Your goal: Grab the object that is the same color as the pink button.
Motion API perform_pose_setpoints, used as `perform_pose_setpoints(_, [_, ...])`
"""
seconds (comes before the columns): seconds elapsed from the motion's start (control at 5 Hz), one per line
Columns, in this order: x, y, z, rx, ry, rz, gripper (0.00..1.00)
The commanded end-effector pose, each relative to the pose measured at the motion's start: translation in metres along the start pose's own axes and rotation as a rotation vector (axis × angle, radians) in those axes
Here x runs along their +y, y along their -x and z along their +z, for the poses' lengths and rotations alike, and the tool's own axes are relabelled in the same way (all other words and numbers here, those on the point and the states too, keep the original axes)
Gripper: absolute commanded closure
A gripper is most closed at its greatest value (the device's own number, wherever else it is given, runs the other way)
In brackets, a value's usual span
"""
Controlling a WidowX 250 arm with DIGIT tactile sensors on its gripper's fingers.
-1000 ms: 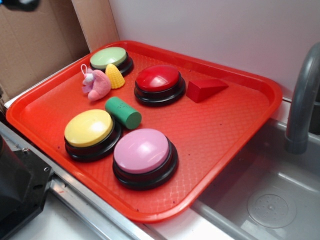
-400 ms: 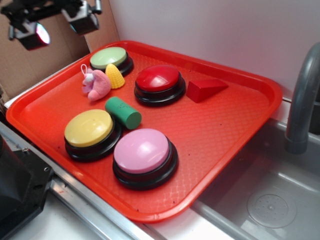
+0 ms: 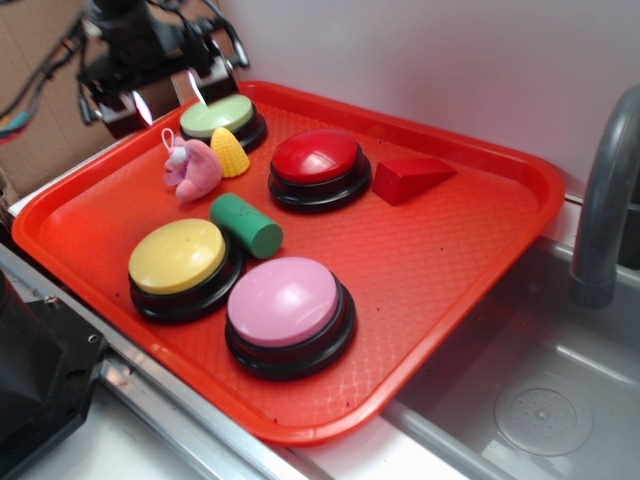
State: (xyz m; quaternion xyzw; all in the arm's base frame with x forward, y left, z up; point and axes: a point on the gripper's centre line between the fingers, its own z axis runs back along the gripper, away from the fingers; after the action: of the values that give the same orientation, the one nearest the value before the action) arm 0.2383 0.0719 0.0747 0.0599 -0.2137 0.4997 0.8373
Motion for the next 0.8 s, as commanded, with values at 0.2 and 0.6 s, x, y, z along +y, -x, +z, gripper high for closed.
perform_pose_setpoints(0.2, [0.018,-0.011,-0.052,0.039,-0.047,0.020,0.00])
perform_pose_setpoints(0.6, [0.013,-0.011,-0.042,0.044,-0.015,-0.002,1.00])
